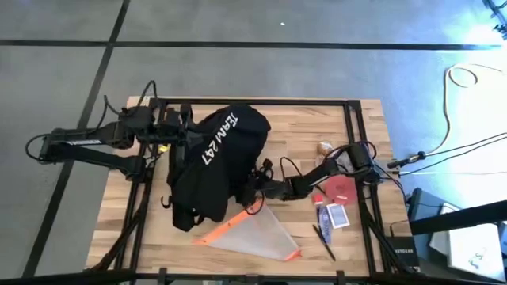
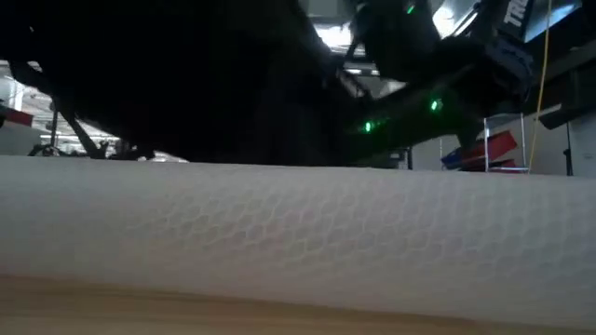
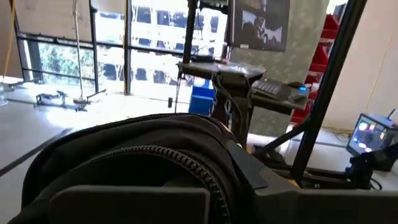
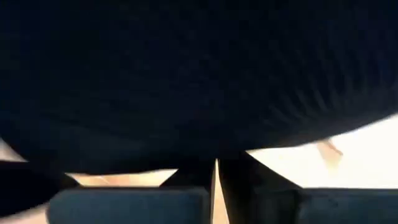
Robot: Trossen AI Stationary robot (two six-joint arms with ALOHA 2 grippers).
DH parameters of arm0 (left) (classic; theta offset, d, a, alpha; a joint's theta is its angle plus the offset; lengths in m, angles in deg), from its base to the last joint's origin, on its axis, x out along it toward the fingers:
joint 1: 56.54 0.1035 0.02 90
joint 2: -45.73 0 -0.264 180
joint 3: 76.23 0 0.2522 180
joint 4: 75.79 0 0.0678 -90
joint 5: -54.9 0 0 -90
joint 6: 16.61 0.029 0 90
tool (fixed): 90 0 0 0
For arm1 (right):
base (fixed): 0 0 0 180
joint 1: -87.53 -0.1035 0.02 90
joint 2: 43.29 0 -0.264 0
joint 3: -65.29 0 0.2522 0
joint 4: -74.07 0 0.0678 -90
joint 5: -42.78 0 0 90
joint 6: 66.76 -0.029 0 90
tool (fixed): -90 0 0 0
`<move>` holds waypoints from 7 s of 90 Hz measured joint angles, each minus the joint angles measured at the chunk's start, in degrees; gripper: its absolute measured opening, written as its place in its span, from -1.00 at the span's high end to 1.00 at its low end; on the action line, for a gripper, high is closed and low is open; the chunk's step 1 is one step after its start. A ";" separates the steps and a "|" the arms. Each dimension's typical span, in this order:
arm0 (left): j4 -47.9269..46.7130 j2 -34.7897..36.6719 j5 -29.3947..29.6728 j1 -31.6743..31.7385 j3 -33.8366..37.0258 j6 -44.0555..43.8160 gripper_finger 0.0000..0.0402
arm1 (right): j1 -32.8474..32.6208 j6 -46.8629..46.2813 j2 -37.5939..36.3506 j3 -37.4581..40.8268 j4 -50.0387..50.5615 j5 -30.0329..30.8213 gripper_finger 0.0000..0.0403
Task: Unpack backpack
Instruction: Remove the pink cellphone from the black bag
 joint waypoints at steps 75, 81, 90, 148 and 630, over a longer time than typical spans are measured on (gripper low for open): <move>2.84 -0.05 -2.12 0.00 0.09 -3.60 1.00 | 4.76 9.05 5.29 -10.20 18.57 -15.77 1.00; 3.93 -0.01 -2.04 0.00 0.02 -3.56 1.00 | 4.65 9.53 5.29 -12.46 22.44 -11.69 1.00; 4.34 0.11 -1.90 0.00 -0.11 -3.54 1.00 | 3.54 12.20 5.27 -13.31 20.09 -6.27 1.00; 1.06 -0.10 -2.97 0.07 -0.07 -2.27 1.00 | 0.07 12.58 1.58 -12.03 34.18 14.14 1.00; 1.38 -8.33 43.34 15.30 38.03 -20.16 -0.84 | 32.17 43.16 -1.09 -28.89 74.63 -52.73 -0.61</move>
